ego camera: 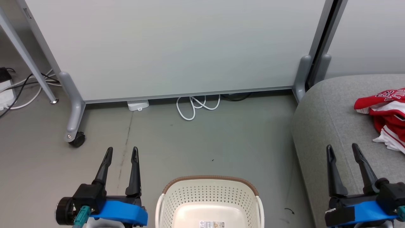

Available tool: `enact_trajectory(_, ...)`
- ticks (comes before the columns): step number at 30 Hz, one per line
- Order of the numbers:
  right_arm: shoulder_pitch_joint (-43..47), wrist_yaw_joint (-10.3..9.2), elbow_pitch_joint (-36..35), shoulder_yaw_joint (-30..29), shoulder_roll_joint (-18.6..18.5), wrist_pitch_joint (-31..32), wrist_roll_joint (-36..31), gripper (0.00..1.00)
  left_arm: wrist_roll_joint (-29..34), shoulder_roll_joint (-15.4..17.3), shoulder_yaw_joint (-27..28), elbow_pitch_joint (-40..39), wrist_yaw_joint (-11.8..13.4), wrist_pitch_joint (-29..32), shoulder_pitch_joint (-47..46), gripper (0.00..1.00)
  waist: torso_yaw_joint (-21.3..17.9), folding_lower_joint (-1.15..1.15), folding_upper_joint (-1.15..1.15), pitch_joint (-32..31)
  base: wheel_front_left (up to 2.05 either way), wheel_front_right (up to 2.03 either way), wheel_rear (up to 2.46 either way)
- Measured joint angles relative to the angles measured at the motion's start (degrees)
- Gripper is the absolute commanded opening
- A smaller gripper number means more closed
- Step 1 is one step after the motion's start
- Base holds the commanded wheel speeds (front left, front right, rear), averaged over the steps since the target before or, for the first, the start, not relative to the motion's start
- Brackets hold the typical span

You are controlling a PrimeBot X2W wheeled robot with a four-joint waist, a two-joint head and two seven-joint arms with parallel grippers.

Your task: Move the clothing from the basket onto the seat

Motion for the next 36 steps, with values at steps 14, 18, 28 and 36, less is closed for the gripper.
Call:
enact_trajectory(14, 0.5, 0.0, 1.1, -0.4, 0.4, 0.0, 0.0, 0.0, 1.9, -1.1, 1.5, 0.9, -1.0, 0.1, 0.8, 0.0, 0.0, 0.0, 0.0, -0.5, 0.0, 0.0, 0.0)
enact_trajectory(18, 1.1, 0.0, 3.4, -0.4, 0.6, 0.3, 0.0, 0.0, 1.7, -1.2, 1.5, 3.1, -1.0, 0.4, 2.8, 0.0, 0.0, 0.0, 0.0, -0.5, 0.0, 0.0, 0.0)
enact_trajectory(28, 1.1, 0.0, 4.6, -0.5, 0.7, 3.2, 10.7, 0.0, -8.6, -1.3, 3.1, 3.5, -1.3, 3.3, 3.1, 0.0, -0.3, 0.0, 0.0, -0.4, 0.0, 0.0, 0.0)
enact_trajectory(36, 0.7, 0.0, 4.8, -0.5, 0.7, 5.1, 19.0, 0.0, -16.6, -1.3, 4.2, 3.3, -1.6, 5.2, 2.7, 0.0, -0.5, 0.01, 0.0, -0.4, 0.0, 0.0, 0.0)
